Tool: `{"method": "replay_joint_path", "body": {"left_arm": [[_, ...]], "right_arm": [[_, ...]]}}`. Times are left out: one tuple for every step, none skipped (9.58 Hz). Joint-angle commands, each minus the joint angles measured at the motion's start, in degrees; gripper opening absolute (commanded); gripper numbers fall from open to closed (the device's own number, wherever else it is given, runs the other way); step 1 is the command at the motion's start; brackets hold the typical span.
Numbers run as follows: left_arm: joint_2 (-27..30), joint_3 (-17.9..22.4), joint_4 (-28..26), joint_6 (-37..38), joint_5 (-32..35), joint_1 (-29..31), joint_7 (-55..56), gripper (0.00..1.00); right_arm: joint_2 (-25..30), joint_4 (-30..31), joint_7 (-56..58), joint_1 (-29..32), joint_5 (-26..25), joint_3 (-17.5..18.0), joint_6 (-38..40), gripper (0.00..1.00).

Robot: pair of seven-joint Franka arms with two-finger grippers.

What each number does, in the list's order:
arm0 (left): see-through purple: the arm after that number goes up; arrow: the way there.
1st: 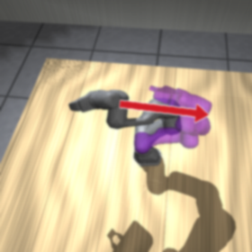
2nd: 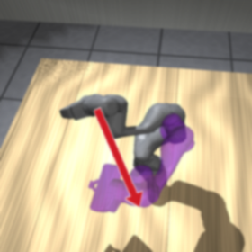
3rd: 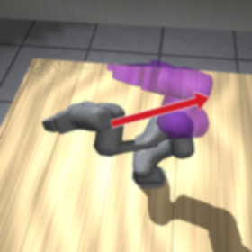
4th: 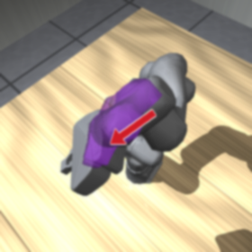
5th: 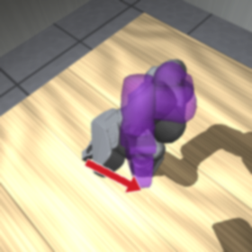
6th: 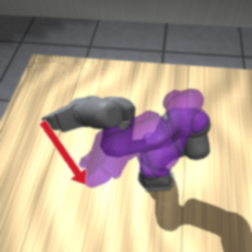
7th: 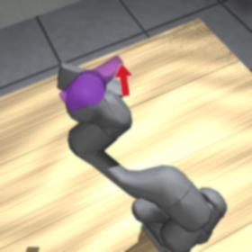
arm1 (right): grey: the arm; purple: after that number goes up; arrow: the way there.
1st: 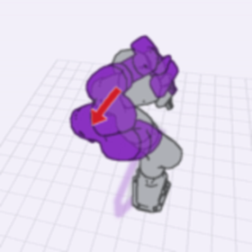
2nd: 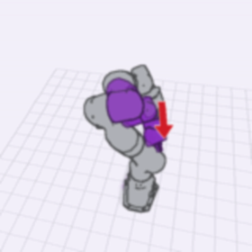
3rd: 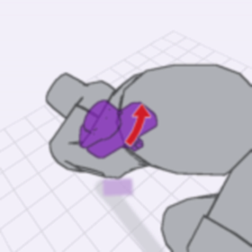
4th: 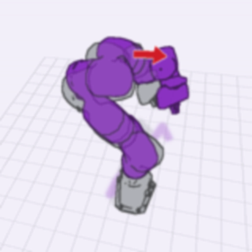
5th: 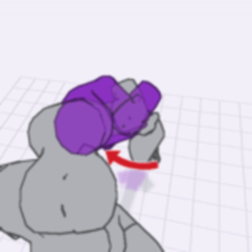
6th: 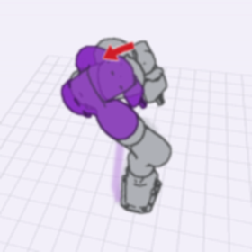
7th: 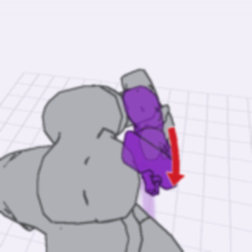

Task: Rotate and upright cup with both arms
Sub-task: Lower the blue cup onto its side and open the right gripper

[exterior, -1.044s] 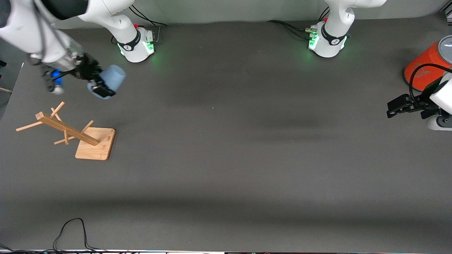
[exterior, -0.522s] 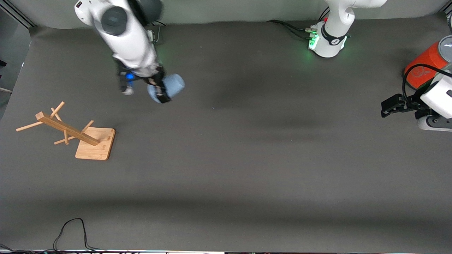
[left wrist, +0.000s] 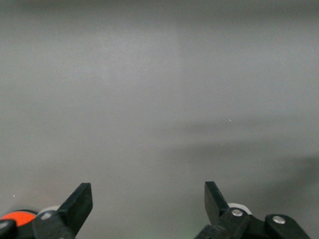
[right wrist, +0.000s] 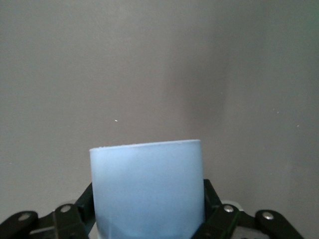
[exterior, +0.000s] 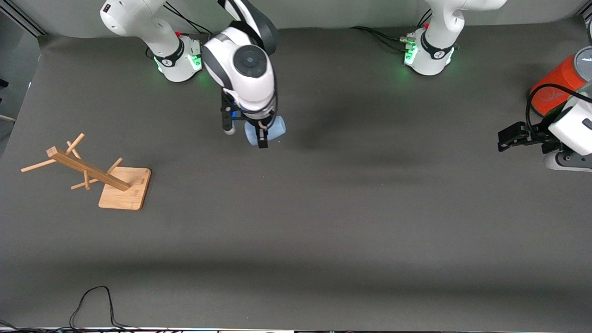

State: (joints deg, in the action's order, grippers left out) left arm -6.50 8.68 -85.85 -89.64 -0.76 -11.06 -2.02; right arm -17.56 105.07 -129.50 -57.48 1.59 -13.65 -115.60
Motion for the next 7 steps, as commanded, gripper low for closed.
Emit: {"method": "replay_joint_path", "body": {"left_arm": [[0.34,0.29,-0.37,0.08,-0.47,-0.54,0.44,1.0],[0.26,0.29,-0.46,0.17,-0.47,-0.55,0.35,1.0],[0.34,0.29,-0.46,0.25,-0.47,-0.55,0.35,1.0],[0.34,0.29,-0.46,0.43,-0.47,-0.55,0.35,1.0],[0.34,0.29,-0.46,0.52,-0.47,-0.55,0.44,1.0],[0.34,0.29,-0.72,0.17,-0.47,-0.37,0.44,1.0],[0.34,0.29,-0.73,0.08,-0.47,-0.28,0.44,1.0]], "right_arm": [[-5.36,-2.67,-3.65,-2.28,0.87,-0.85,-1.47,0.62],[-7.12,-2.94,-4.7,-2.9,0.78,-0.85,-1.91,0.62],[-8.7,-3.29,-5.32,-3.17,0.61,-0.85,-2.87,0.62],[-10.37,-4.07,-6.37,-3.43,0.61,-0.85,-3.23,0.62],[-13.0,-5.91,-7.51,-3.61,0.61,-0.85,-3.4,0.62],[-15.29,-7.14,-8.39,-4.04,0.43,-0.85,-3.58,0.62],[-17.14,-8.11,-8.66,-4.05,0.52,-0.85,-4.19,0.62]]}}
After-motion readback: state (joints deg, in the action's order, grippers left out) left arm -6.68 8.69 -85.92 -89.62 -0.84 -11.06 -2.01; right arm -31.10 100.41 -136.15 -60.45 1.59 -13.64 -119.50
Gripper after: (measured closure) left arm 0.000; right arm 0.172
